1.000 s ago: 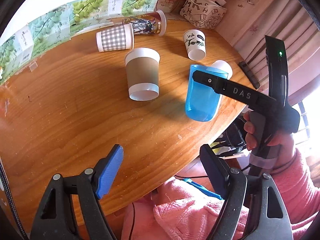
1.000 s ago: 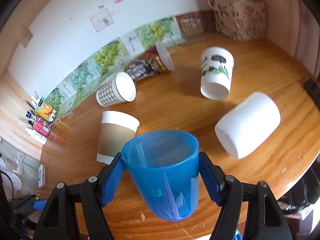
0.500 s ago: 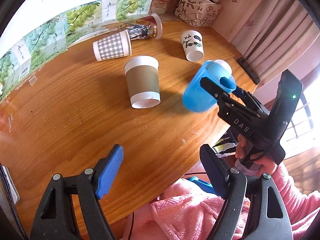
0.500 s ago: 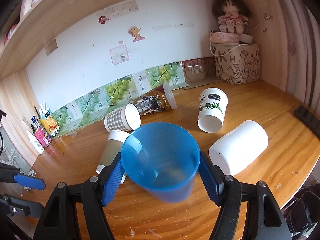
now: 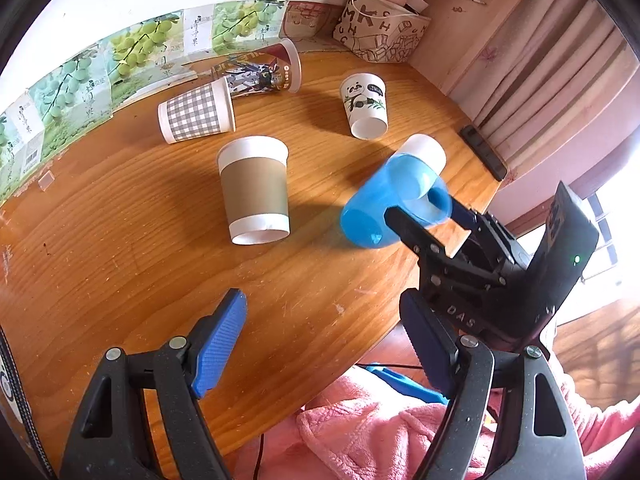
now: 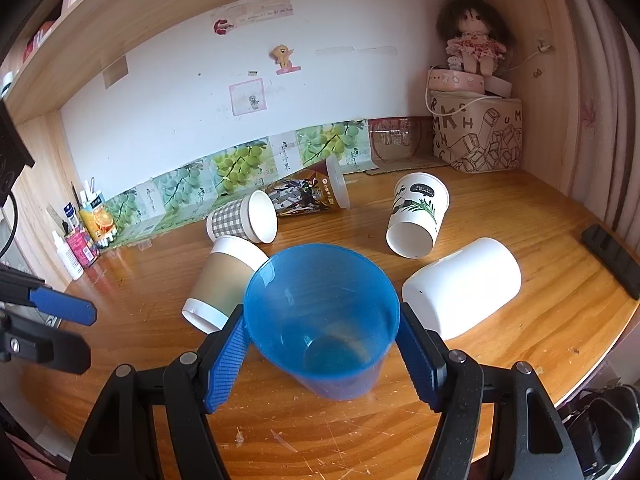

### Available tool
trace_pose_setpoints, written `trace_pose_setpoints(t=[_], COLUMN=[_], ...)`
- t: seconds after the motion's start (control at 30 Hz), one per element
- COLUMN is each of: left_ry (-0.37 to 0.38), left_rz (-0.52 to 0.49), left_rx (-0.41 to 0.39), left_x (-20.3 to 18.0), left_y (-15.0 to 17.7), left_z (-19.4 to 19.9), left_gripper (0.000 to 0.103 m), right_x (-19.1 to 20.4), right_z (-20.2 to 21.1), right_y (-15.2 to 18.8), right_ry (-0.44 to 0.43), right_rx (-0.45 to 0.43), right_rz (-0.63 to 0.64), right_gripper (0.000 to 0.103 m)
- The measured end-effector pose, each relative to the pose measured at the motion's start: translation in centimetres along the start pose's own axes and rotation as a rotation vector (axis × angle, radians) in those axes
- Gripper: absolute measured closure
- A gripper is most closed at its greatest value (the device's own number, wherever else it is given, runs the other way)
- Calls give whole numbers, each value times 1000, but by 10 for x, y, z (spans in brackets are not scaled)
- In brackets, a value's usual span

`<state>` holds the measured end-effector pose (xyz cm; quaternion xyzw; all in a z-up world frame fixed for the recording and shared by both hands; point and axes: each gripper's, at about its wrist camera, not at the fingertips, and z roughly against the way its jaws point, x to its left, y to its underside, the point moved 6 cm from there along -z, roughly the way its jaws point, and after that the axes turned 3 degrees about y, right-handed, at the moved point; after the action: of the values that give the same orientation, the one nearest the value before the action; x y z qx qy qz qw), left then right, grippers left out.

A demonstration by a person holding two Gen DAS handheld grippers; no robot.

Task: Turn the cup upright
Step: 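Lower the upright blue cup onto the desk with the right tool, then open the right tool and release the blue cup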

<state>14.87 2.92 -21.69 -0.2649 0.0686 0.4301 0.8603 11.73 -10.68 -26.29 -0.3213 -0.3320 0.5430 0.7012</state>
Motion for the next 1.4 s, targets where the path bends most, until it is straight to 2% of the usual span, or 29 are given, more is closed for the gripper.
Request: trace_pose_setpoints(t=[0.13, 0.27, 0.37, 0.47, 0.6, 0.7, 0.83, 1.0, 1.23, 1.4], left_ry=[-9, -28, -57, -45, -71, -104, -170, -247, -298, -319], left_rz=[27, 95, 153, 213, 267, 276, 292, 301, 405, 375], left_rx=[-20, -47, -63, -111, -172, -217, -259, -289, -346, -423], left_x=[-1, 1, 4, 1, -12, -25, -38, -53, -59, -78], left_y=[-5, -6, -8, -11, -17, -23, -31, -38, -33, -39], left_z=[1, 5, 9, 21, 36, 46, 56, 60, 73, 87], left_gripper=[21, 21, 21, 21, 21, 21, 21, 21, 21, 21], right_x=[-1, -1, -3, -7, -18, -29, -38, -44, -51, -51], right_z=[3, 12, 18, 26, 45, 60, 78, 91, 109, 120], right_y=[-3, -8, -12, -20, -35, -52, -77, -98, -121, -132], right_ry=[-22, -65, -96, -123, -166, -194, -207, -179, -217, -279], right_rx=[20, 31, 58, 93, 113, 129, 160, 203, 215, 212], right_rz=[22, 53, 72, 77, 62, 48, 97, 149, 132, 112], right_gripper=[30, 22, 22, 22, 20, 20, 20, 20, 20, 20])
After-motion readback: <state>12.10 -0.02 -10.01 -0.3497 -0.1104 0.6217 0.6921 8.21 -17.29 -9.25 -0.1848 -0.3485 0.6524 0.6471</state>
